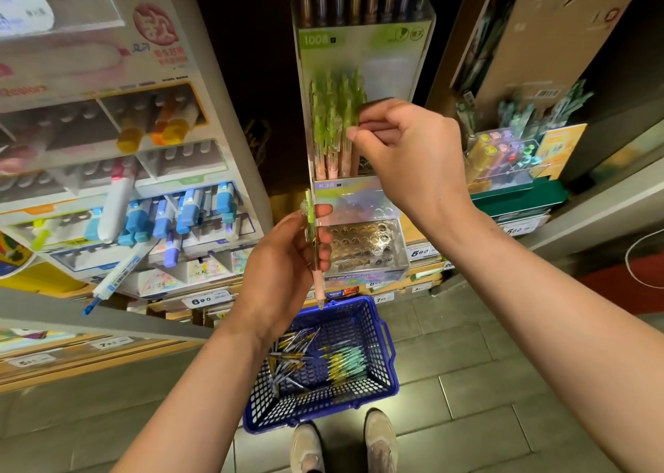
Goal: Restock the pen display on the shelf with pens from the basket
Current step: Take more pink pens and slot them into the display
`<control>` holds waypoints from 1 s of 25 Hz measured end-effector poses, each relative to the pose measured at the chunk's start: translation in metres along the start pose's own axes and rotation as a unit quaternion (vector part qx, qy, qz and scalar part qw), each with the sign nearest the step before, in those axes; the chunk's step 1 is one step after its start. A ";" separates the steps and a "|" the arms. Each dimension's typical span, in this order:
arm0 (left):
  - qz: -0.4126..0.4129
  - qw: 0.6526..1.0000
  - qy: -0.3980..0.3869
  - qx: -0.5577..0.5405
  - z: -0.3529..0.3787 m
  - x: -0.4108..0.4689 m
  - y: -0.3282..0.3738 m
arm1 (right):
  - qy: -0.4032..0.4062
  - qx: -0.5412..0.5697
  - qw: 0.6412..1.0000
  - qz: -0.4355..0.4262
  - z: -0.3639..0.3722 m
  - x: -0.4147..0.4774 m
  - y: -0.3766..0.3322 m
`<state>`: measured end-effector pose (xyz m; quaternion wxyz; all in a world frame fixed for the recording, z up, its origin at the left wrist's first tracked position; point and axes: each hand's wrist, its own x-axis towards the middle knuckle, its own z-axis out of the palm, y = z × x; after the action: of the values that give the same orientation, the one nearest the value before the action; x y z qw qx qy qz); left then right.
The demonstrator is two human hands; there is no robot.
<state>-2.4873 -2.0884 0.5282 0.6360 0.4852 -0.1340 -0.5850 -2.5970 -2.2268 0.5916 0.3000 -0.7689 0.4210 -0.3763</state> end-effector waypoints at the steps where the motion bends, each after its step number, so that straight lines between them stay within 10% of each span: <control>1: -0.003 1.000 -0.001 0.002 -0.001 0.000 0.000 | -0.007 -0.015 1.000 -0.003 0.001 -0.002 0.003; 14: 0.061 0.997 -0.020 0.049 0.004 -0.001 -0.005 | -0.063 -0.039 0.992 0.098 0.000 -0.020 0.013; 20: 0.093 0.991 -0.027 0.087 0.008 0.002 -0.009 | -0.256 0.051 0.947 0.186 -0.007 -0.051 0.010; 25: 0.059 0.993 -0.019 0.104 0.009 0.003 -0.010 | -0.135 0.145 0.962 0.186 -0.022 -0.035 0.009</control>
<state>-2.4996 -2.0939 0.5236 0.6128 0.5290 -0.2348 -0.5380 -2.6319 -2.2032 0.5848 0.5269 -0.6693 0.4527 -0.2636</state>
